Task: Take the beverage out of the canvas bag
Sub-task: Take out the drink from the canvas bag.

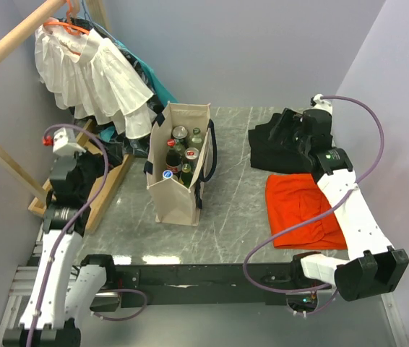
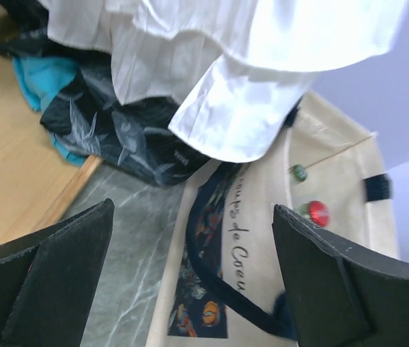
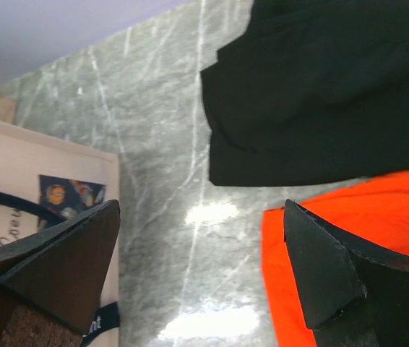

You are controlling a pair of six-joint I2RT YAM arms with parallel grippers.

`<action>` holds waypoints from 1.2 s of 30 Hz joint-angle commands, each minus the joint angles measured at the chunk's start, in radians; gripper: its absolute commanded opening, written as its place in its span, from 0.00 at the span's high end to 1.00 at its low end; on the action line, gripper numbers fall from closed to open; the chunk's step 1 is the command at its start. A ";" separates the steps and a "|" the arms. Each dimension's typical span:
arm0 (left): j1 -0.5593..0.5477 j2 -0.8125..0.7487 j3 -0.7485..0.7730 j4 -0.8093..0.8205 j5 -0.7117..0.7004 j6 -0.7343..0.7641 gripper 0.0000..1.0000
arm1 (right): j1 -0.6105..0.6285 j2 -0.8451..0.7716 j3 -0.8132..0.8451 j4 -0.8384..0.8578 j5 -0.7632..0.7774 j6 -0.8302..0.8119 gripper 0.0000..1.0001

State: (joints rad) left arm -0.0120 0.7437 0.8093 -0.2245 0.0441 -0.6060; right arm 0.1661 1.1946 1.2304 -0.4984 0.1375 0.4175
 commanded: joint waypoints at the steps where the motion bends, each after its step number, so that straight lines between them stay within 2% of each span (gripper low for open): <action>1: 0.000 -0.104 -0.048 0.056 -0.070 -0.066 0.04 | -0.020 -0.059 0.026 -0.022 -0.019 -0.039 0.00; 9: 0.000 -0.072 -0.053 0.027 0.014 -0.092 0.04 | -0.020 -0.112 0.030 0.001 -0.125 -0.045 0.00; 16: 0.000 -0.012 0.021 -0.064 -0.041 -0.057 0.04 | -0.020 -0.138 -0.028 0.127 -0.164 -0.030 0.00; 20: -0.002 -0.013 -0.038 -0.018 -0.030 -0.084 0.04 | -0.022 -0.073 0.050 0.092 -0.182 -0.039 0.00; 22: -0.002 -0.026 -0.055 -0.019 -0.080 -0.148 0.04 | -0.019 -0.030 0.086 0.069 -0.176 -0.042 0.00; 25: 0.000 -0.052 -0.102 0.065 -0.053 -0.158 0.04 | -0.020 0.023 0.162 0.018 -0.205 -0.081 0.00; 29: 0.000 -0.009 -0.003 0.016 -0.043 -0.071 0.04 | -0.001 0.057 0.265 -0.035 -0.187 -0.137 0.00; 32: 0.000 0.087 0.120 -0.103 -0.111 -0.022 0.04 | 0.010 0.075 0.323 -0.069 -0.187 -0.160 0.00; 36: 0.000 0.206 0.235 -0.182 -0.096 0.041 0.04 | 0.035 0.098 0.366 -0.084 -0.199 -0.197 0.00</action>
State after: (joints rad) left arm -0.0116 0.8852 0.9386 -0.3347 -0.0338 -0.6495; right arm 0.1753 1.2770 1.5192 -0.5560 -0.0483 0.2802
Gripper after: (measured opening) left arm 0.966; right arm 0.998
